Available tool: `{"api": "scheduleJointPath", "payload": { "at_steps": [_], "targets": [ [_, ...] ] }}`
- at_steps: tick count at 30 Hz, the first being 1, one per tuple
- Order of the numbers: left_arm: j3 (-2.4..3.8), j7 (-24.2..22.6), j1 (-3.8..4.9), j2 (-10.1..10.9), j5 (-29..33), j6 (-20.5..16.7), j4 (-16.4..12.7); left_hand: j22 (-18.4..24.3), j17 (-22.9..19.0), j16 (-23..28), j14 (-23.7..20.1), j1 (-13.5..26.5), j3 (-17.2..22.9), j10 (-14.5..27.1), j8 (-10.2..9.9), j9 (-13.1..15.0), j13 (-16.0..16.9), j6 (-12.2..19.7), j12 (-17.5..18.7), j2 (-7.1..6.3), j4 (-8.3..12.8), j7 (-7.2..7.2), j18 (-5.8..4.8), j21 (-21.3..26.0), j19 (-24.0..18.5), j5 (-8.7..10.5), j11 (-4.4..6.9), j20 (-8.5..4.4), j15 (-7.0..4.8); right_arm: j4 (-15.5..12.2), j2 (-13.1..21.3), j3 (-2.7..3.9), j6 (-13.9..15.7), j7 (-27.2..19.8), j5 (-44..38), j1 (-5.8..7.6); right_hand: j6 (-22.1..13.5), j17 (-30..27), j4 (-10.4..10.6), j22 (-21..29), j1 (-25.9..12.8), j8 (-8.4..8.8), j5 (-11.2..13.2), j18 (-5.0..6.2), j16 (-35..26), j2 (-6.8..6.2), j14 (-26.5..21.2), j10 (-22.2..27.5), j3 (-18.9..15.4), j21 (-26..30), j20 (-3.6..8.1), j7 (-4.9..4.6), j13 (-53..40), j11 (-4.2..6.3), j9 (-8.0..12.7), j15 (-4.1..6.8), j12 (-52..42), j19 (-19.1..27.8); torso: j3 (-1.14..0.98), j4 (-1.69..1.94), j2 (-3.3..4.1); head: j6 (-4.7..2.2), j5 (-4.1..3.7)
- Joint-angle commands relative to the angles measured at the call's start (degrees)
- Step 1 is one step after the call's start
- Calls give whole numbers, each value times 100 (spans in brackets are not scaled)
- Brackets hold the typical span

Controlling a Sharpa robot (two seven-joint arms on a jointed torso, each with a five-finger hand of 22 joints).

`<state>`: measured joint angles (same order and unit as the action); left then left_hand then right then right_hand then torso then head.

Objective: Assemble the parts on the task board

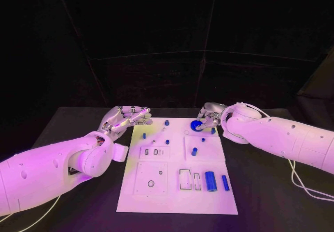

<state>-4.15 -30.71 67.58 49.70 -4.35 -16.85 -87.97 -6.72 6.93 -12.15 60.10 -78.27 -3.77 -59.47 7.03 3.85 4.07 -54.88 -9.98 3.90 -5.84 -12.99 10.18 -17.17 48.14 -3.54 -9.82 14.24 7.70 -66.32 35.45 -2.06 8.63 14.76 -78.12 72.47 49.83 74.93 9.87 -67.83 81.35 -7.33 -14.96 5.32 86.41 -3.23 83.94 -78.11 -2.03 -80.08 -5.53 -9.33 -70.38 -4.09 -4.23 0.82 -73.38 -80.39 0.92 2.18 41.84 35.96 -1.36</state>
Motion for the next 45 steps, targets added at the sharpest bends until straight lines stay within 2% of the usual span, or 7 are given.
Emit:
{"api": "scheduleJointPath", "payload": {
  "at_steps": [1, 14, 22, 26, 36, 39, 45],
  "targets": [
    [5, -23, 8, -5, -23, 78, -2, 13, 9, 39, 38, -53, 2, -38, -38, -9, -10, -53, 42, 14, 50, 8, 40, 32, 53, -2, 6, -3, -10, 7, -2, 3, -157, 49, -144, 6, 26, 744, -56, -9, 98, -31, 30, -106, 42, 26, 457, -49, 25, -33, -2, 7, -28, 3, -6, -41, -30, -40, -4, -5, 1, 7, -5],
    [5, -22, 8, -11, -23, 83, 3, 13, 9, 39, 38, -53, 2, -38, -38, -9, -10, -53, 42, 14, 50, 8, 40, 32, 53, -2, 6, -3, -10, 66, -96, 2, -127, 69, -241, -34, 288, 761, -169, -58, 186, -162, 183, -111, 52, 193, 456, -141, 202, -66, 11, 43, -238, 33, -32, -21, -190, -42, -8, -8, 1, 21, -22],
    [5, -19, 7, -15, -23, 87, 8, 13, 9, 39, 38, -53, 2, -38, -38, -9, -10, -53, 42, 14, 50, 8, 40, 32, 53, -2, 6, -3, -10, 62, -136, 1, 233, 266, -646, -69, 677, 778, -209, -124, 163, -305, 229, -121, 58, 300, 458, -286, 338, -101, 64, 152, -452, 125, -66, 50, -369, -66, -8, -4, -2, 27, -22],
    [5, -16, 7, -15, -23, 89, 5, 17, 10, 44, 39, -53, 3, -39, -43, -9, -11, -56, 47, 20, 56, 9, 40, 36, 55, -3, 7, -4, -10, 11, -132, 1, 477, 353, -862, -84, 801, 782, -293, -178, 257, -322, 442, -131, 59, 379, 459, -313, 516, -126, 110, 201, -496, 172, -61, 95, -394, -88, -6, -8, 0, 26, -14],
    [5, -10, 7, -12, -23, 100, 3, 18, 10, 45, 39, -53, 3, -39, -43, -9, -11, -56, 47, 20, 56, 9, 40, 36, 55, -3, 7, -4, -10, -433, -28, 2, 1107, 367, -1125, -119, 929, 803, -397, -314, 246, -289, 145, -158, 67, 353, 464, -352, 832, -189, 154, 234, -558, 208, -32, 132, -417, -149, -7, -1, -4, 15, 0],
    [5, -7, 6, -8, -23, 104, -3, 19, 10, 47, 39, -54, 5, -40, -45, -9, -11, -57, 50, 25, 59, 10, 40, 38, 56, -3, 7, -4, -10, -709, 24, 4, 1284, 401, -1198, -121, 949, 808, -406, -337, 199, -269, 66, -163, 68, 324, 466, -359, 920, -200, 157, 239, -568, 210, -22, 135, -416, -159, 0, 0, -8, 4, -4],
    [5, -4, 7, -2, -23, 105, -17, 19, 10, 47, 39, -54, 5, -40, -45, -9, -11, -57, 50, 25, 59, 10, 40, 38, 56, -3, 7, -4, -10, -1036, 11, 8, 1432, 500, -1342, -120, 967, 810, -396, -366, 127, -253, 31, -168, 69, 293, 466, -366, 987, -213, 159, 239, -577, 213, -15, 136, -416, -172, 1, 7, -6, -15, 12]
  ]
}}
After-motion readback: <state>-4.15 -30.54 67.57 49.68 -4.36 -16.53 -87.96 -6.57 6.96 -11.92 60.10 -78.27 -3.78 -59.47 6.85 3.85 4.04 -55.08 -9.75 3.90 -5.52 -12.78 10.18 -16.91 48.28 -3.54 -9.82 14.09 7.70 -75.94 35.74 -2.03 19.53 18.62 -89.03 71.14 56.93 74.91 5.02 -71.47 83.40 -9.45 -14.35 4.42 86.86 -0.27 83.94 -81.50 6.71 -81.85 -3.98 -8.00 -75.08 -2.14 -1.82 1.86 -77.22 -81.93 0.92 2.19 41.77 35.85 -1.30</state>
